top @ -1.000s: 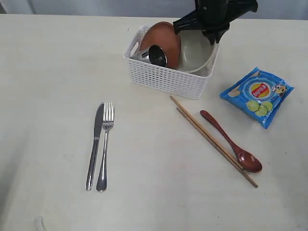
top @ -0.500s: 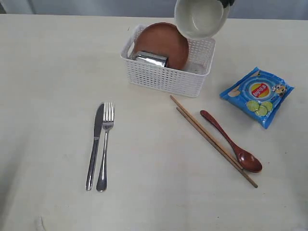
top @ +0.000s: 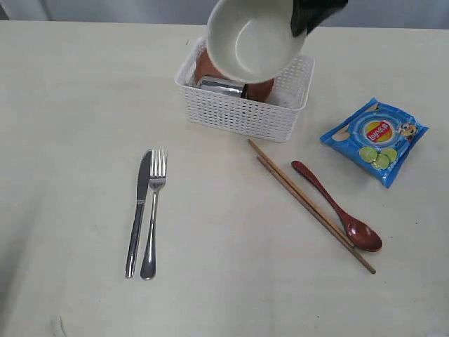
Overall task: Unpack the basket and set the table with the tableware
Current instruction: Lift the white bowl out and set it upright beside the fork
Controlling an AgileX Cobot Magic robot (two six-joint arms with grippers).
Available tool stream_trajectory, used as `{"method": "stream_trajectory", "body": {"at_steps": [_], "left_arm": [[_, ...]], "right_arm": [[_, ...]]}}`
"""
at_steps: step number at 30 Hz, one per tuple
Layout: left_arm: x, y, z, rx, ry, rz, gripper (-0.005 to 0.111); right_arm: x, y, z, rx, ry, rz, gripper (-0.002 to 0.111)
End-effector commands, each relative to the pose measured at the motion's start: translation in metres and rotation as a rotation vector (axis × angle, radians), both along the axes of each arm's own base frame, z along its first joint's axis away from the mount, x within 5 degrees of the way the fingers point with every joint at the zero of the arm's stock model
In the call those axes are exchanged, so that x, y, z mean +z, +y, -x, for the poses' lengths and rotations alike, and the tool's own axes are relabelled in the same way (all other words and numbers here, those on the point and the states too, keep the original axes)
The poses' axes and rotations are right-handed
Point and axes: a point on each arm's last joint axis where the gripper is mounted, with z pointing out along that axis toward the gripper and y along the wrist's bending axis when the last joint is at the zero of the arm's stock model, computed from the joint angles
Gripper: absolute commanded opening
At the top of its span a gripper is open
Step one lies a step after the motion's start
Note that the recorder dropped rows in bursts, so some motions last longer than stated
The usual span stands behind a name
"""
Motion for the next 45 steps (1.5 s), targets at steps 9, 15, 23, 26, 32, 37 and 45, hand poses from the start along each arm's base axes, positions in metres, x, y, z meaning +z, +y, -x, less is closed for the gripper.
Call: {"method": "stream_trajectory", "body": {"at_steps": [9, 15, 23, 26, 32, 37, 45], "left_arm": [[0.0, 0.0, 0.0, 0.002, -0.008, 0.004, 0.0], [0.0, 0.0, 0.0, 0.002, -0.008, 0.004, 0.0], [0.0, 0.0, 0.0, 0.002, -0.008, 0.004, 0.0], [0.0, 0.0, 0.0, 0.002, -0.008, 0.004, 0.0], [0.0, 0.0, 0.0, 0.002, -0.008, 0.004, 0.0], [0.0, 0.0, 0.0, 0.002, -0.008, 0.004, 0.0], [0.0, 0.0, 0.0, 0.002, -0.008, 0.004, 0.0]], "right_arm": [[-0.094, 0.03, 0.08, 0.189, 0.436, -0.123, 0.0], [-0.122, 0.035, 0.091, 0.174, 0.426, -0.126, 0.0], [-0.149, 0.036, 0.089, 0.162, 0.481, -0.079, 0.0], [-0.159, 0.037, 0.088, 0.156, 0.511, -0.064, 0.0], [-0.164, 0.038, 0.087, 0.154, 0.519, -0.071, 0.0], [-0.163, 0.043, 0.088, 0.172, 0.534, -0.128, 0.0], [-0.164, 0.043, 0.087, 0.201, 0.517, -0.116, 0.0]]}}
